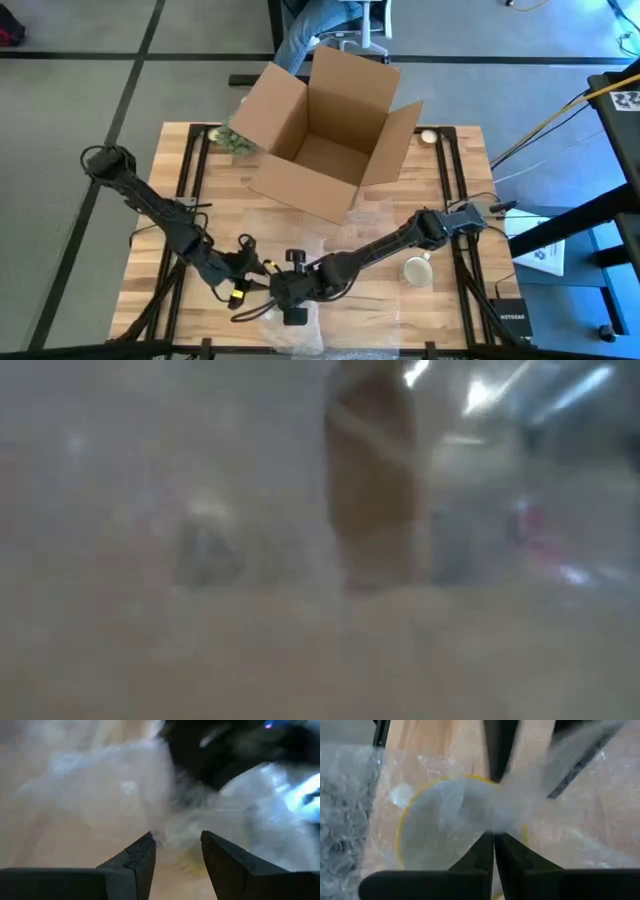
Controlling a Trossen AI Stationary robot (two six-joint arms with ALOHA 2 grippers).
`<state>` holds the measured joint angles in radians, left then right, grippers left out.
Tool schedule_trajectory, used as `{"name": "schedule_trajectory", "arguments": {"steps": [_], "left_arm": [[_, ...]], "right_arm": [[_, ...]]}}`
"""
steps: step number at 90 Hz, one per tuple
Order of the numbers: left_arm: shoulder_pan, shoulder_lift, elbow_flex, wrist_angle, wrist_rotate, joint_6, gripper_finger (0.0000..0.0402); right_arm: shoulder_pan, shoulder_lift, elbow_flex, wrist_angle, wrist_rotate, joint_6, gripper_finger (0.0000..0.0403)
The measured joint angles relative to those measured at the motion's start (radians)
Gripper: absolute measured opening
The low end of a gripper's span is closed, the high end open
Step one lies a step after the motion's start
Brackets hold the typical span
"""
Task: Wrap mug
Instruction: Wrap the orange mug with the left bubble wrap
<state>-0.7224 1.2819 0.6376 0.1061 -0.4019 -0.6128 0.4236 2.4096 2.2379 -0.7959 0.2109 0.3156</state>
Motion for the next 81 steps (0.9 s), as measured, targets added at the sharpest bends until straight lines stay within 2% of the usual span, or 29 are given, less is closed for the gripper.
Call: {"name": "schedule_trajectory", "arguments": {"steps": [15,26,37,58,81], "left_arm": [[0.000,0.018,0.000,0.049,0.030,0.019,0.0141],[0.000,0.080,0.000,0.026,0.029,0.045,0.0141],[0.000,0.117,0.003,0.076,0.021,0.033,0.0141],[0.004,0.119,0.002,0.096,0.018,0.040,0.0141],[0.002,0.119,0.001,0.095,0.017,0.027,0.0141]], "right_arm": [[-0.001,0.000,0.000,0.001,0.007,-0.012,0.0000],[-0.001,0.000,0.000,0.005,0.025,-0.027,0.0000],[-0.001,0.000,0.006,-0.007,0.033,-0.034,0.0000],[0.001,0.000,0.117,-0.159,0.023,-0.054,0.0001],[0.002,-0.069,0.108,-0.155,-0.001,-0.003,0.0001]]}}
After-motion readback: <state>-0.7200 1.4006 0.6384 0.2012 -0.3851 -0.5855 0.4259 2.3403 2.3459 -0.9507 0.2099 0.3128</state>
